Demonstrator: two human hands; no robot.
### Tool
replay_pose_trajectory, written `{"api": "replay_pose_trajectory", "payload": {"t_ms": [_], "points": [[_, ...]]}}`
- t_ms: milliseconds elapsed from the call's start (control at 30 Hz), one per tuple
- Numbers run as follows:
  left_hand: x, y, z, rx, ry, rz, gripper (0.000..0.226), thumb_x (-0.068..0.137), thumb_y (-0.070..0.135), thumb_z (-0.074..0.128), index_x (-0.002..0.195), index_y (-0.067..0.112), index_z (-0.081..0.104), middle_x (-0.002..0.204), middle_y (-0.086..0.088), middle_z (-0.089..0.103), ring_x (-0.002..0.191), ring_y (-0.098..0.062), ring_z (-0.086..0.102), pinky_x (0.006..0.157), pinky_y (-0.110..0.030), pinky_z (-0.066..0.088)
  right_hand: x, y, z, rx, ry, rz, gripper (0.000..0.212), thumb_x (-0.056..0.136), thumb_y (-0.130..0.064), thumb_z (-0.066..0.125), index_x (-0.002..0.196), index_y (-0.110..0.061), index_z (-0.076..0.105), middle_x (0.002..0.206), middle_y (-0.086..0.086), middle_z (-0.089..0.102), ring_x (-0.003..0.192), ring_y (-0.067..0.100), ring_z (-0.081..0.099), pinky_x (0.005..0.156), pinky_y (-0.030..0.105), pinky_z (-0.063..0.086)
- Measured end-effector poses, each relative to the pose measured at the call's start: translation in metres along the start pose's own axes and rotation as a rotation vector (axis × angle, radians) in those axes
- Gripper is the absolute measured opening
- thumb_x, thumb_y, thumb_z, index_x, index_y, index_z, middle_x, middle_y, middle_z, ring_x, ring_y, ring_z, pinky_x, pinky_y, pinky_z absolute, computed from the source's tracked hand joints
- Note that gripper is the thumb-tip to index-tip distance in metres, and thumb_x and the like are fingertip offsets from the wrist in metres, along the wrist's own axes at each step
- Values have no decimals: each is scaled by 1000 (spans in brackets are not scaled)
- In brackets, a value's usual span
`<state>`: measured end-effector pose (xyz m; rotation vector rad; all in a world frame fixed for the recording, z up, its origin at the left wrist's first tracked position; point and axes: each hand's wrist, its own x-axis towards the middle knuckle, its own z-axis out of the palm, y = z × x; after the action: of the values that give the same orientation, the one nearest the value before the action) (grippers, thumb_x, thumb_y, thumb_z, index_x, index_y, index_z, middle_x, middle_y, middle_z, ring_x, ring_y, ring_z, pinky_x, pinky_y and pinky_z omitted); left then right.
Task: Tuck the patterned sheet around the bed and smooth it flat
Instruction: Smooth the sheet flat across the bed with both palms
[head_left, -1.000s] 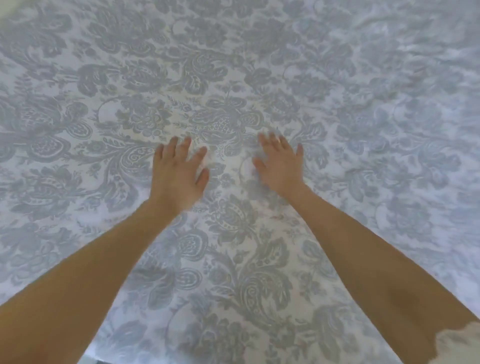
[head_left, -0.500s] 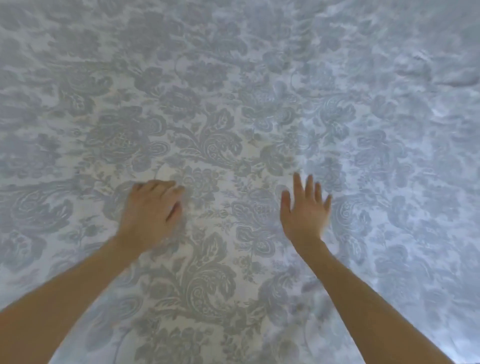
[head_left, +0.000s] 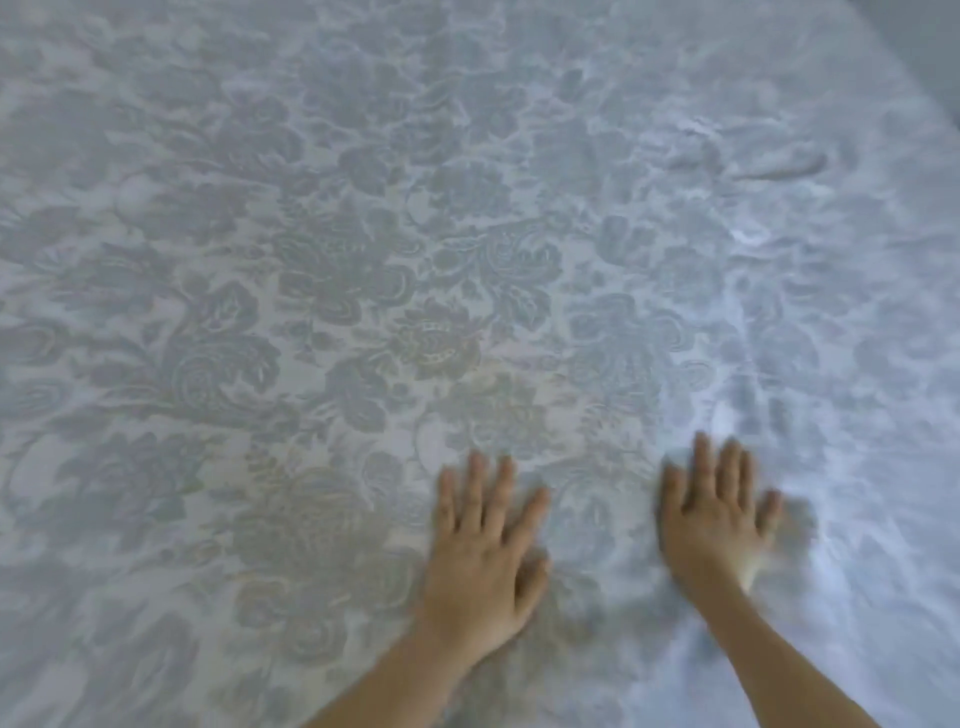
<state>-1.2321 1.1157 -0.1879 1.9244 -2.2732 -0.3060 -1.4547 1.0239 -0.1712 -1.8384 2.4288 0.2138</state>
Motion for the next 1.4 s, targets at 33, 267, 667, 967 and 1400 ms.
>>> {"api": "replay_pose_trajectory", "payload": {"t_ms": [33, 267, 667, 967, 1400], "points": [[-8, 19, 1, -6, -69, 37, 60, 92, 52, 36, 147, 28, 29, 156, -13, 22, 142, -45, 13, 108, -63, 15, -21, 36, -1, -2, -39, 132, 63, 92, -58, 4, 151, -35, 4, 159, -4, -2, 146, 14, -3, 117, 48, 0], [-1, -2, -51, -301, 58, -198, 56, 97, 42, 22, 134, 11, 51, 141, -13, 49, 135, -36, 36, 111, -54, 27, -29, 28, -50, 48, -148, 42, 60, 98, -52, 14, 151, -32, -4, 159, 5, -3, 146, 27, 1, 116, 53, 0], [-215, 103, -5, 43, -287, -521, 56, 97, 46, 17, 147, 23, 26, 151, -24, 25, 141, -44, 16, 111, -65, 10, -145, 135, 12, -185, -220, -474, 66, 91, -63, -1, 150, -32, -6, 159, 3, -8, 146, 25, -7, 113, 57, -6], [-189, 82, -56, 28, -60, -521, 55, 94, 39, 25, 126, 9, 60, 129, -26, 55, 117, -48, 51, 91, -57, 42, -132, 95, -50, -115, -86, -665, 55, 100, -45, 13, 151, -28, 3, 159, 10, 3, 146, 31, 3, 117, 53, 0], [-142, 183, -20, -68, -161, -238, 41, 87, 32, 38, 107, 14, 69, 104, -11, 71, 91, -40, 66, 78, -45, 48, -62, 306, -41, -98, -247, -17, 56, 99, -45, 14, 151, -27, 4, 159, 9, 5, 146, 27, 7, 113, 60, 10]]}}
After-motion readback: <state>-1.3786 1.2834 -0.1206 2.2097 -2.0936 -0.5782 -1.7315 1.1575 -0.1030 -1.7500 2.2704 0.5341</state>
